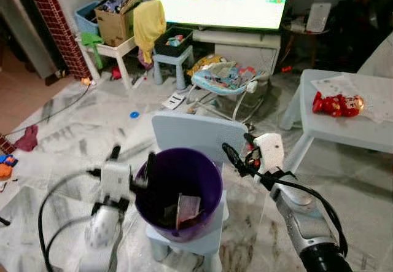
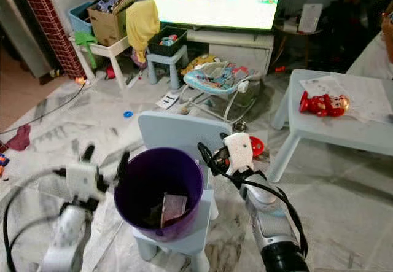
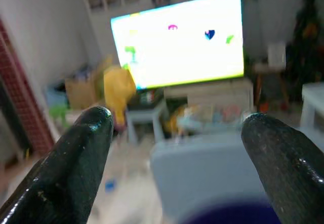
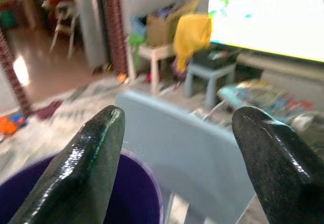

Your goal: Picking trash to rubbish bin

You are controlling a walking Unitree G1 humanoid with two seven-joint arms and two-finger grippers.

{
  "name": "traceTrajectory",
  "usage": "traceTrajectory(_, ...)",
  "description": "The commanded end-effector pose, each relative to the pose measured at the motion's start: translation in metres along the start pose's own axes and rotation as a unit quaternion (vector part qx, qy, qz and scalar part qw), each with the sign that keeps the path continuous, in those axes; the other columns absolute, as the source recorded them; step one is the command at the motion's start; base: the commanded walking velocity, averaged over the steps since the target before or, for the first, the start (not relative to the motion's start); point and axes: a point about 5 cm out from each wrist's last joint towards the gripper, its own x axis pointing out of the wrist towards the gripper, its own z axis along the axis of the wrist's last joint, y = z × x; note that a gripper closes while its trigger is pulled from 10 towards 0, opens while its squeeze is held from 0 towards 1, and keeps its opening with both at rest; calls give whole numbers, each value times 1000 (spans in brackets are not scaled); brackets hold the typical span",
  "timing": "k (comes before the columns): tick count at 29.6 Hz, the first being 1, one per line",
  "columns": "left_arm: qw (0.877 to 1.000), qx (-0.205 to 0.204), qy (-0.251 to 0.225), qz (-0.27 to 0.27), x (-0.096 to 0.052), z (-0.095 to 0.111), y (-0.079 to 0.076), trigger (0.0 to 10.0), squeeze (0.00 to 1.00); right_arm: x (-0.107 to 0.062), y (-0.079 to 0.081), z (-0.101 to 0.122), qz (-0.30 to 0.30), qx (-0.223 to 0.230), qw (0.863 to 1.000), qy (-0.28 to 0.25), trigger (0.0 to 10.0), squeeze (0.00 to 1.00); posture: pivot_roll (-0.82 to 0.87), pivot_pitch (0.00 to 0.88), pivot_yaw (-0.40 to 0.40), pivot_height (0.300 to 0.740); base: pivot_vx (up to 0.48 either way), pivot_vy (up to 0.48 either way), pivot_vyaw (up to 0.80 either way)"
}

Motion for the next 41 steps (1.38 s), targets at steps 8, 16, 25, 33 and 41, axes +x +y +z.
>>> traceTrajectory(8,1000,-7,-25,12,47,55,-13,10000,1000,-23,-17,35,-82,3,995,-55,10000,1000,-37,0,58,740,0,0,0)
traceTrajectory(16,999,-15,-34,1,35,86,-41,10000,0,-18,-17,55,-92,5,994,-58,10000,1000,-27,0,49,740,0,0,0)
traceTrajectory(25,999,-44,9,25,12,80,-49,10000,0,-13,-14,63,-88,12,994,-58,10000,1000,-24,0,39,740,0,0,-187)
traceTrajectory(33,999,-33,23,14,10,79,-54,10000,0,-11,-11,63,-83,14,995,-50,10000,957,-20,0,39,740,0,0,-184)
traceTrajectory(41,998,-7,63,14,-10,68,-46,10000,0,-18,-15,59,-94,8,995,-38,10000,392,-11,0,34,740,0,0,0)
